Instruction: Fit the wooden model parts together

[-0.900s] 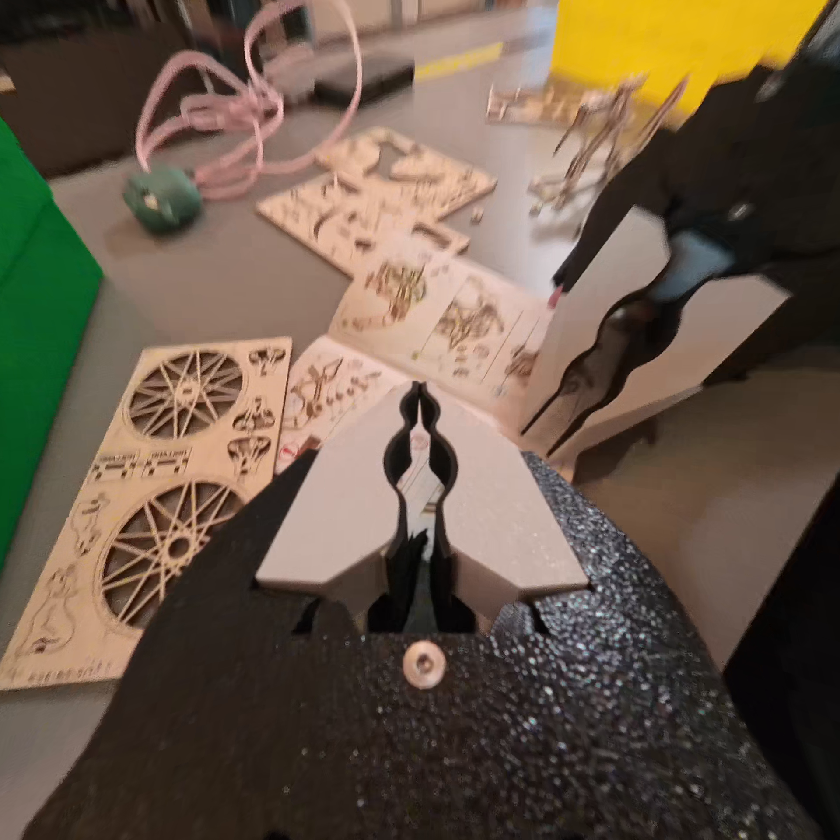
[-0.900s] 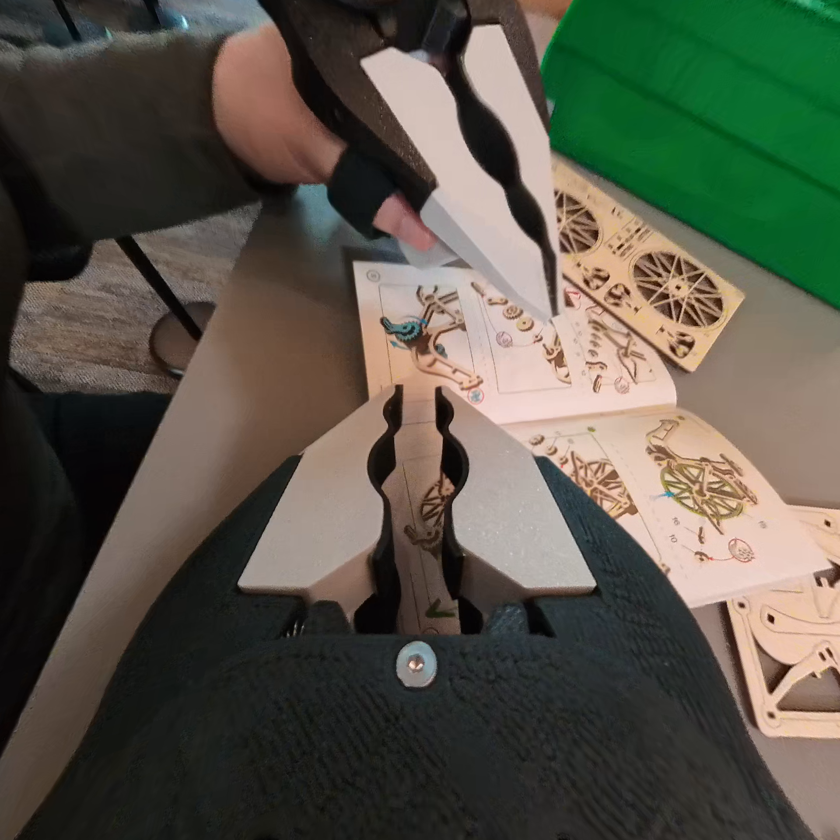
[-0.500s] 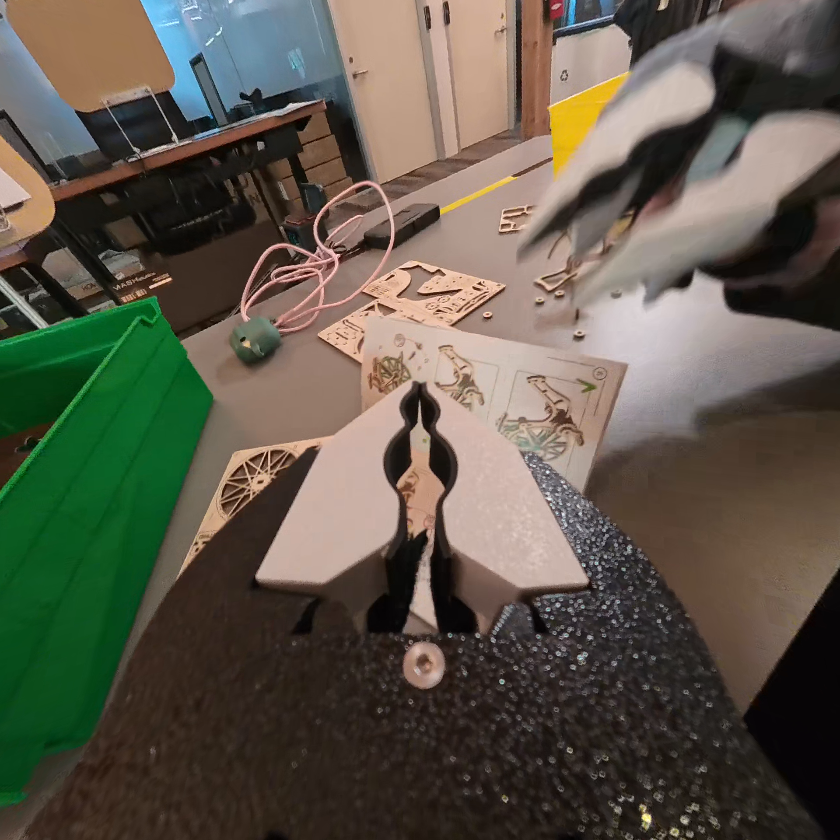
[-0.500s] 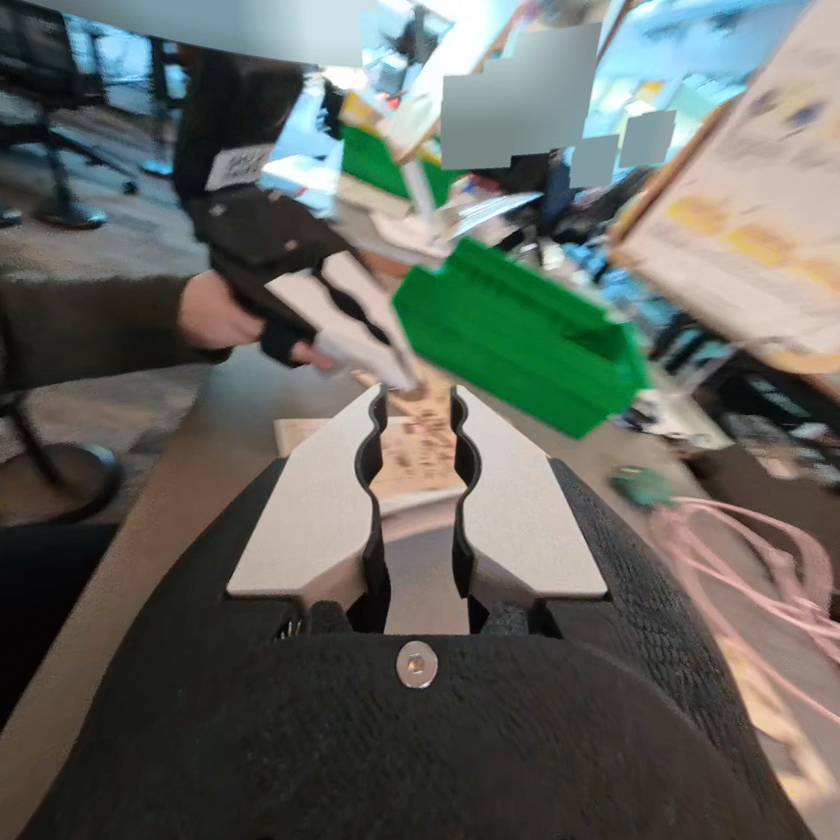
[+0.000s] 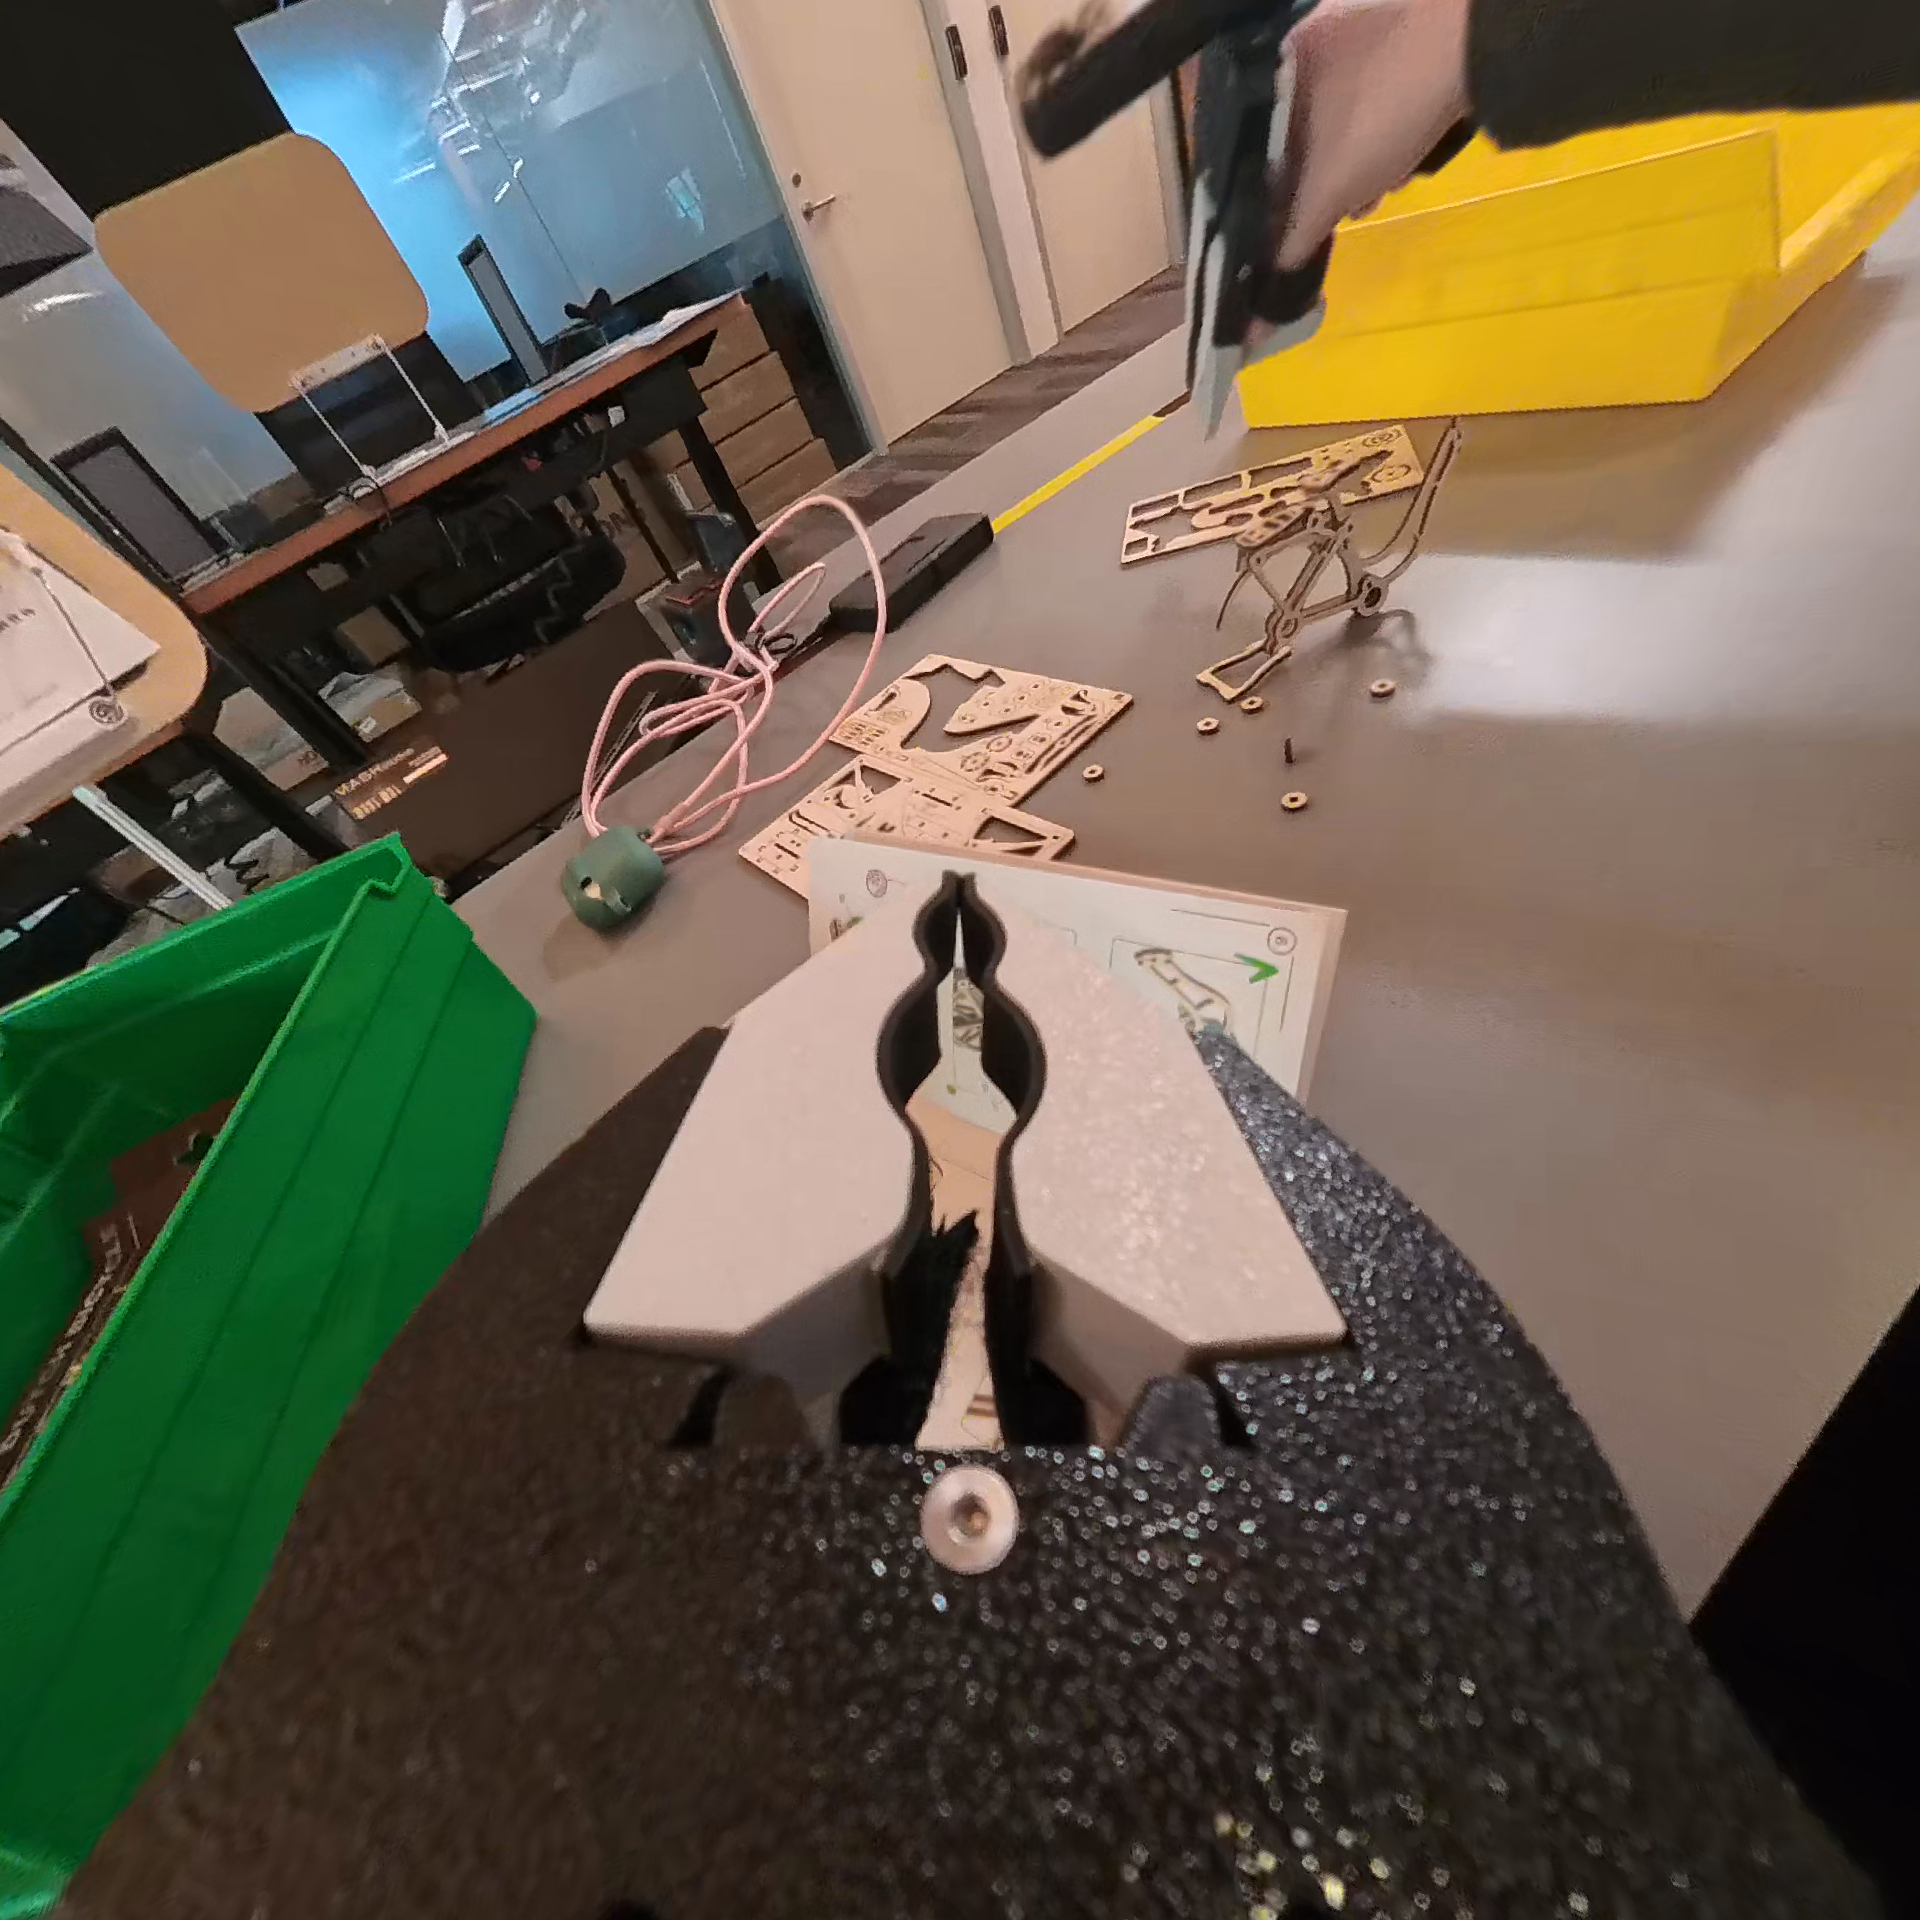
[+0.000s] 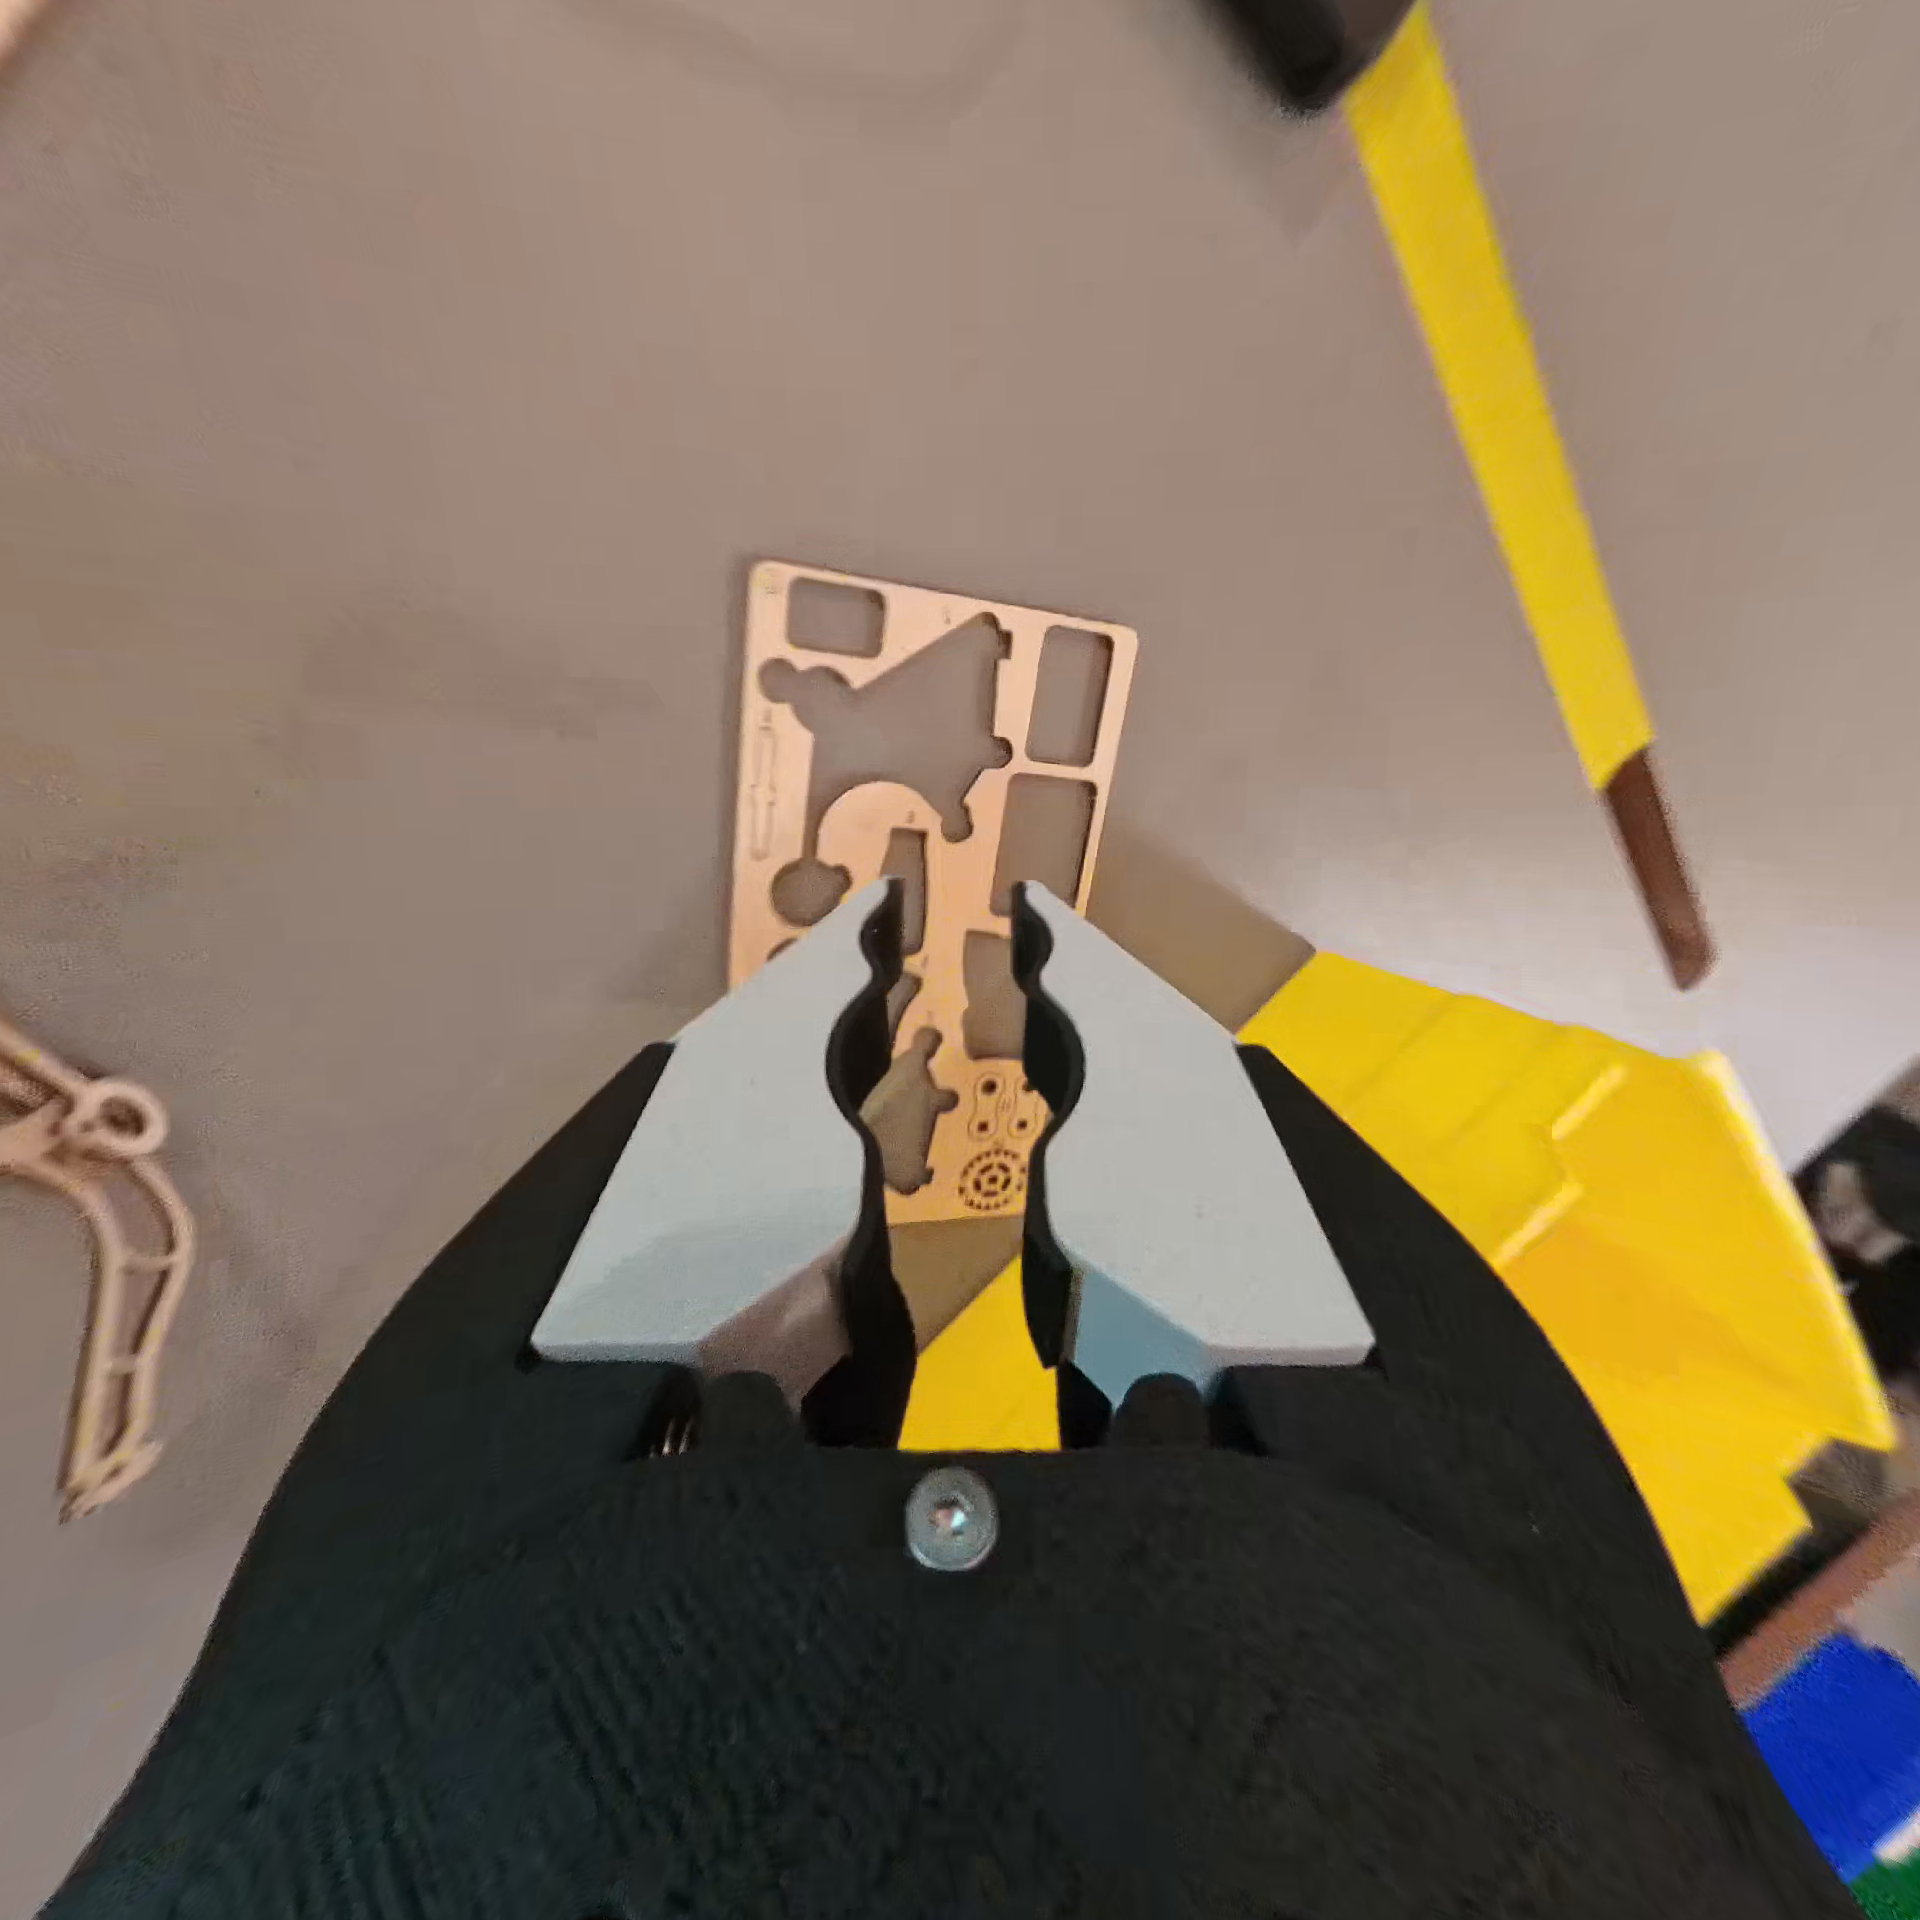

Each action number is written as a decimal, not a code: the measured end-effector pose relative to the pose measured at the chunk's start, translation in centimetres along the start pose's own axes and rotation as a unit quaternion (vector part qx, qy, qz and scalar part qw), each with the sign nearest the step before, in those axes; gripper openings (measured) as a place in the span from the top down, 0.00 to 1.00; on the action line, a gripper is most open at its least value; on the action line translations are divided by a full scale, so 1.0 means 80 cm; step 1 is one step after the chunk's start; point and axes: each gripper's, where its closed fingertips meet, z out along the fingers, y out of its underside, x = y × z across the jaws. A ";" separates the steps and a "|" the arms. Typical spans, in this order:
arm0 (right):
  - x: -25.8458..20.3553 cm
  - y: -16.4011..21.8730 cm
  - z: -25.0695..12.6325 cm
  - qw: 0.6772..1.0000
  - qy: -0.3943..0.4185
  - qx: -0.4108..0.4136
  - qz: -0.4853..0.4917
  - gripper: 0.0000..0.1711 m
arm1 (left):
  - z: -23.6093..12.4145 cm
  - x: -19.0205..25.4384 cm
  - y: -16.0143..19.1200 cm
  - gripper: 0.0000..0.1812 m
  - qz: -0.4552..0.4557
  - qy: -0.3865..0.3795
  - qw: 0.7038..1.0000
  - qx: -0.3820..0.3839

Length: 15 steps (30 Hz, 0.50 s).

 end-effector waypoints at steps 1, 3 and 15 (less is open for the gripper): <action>0.007 0.001 0.014 1.000 -0.012 -0.015 0.015 0.88 | 0.000 0.001 -0.002 1.00 0.004 -0.001 1.000 0.000; 0.024 0.006 0.038 0.998 -0.019 -0.046 0.045 0.89 | -0.001 0.000 -0.006 1.00 0.015 -0.006 1.000 -0.001; 0.038 0.013 0.078 0.973 -0.128 -0.076 0.177 0.93 | -0.008 -0.002 -0.014 1.00 0.067 -0.028 0.997 -0.011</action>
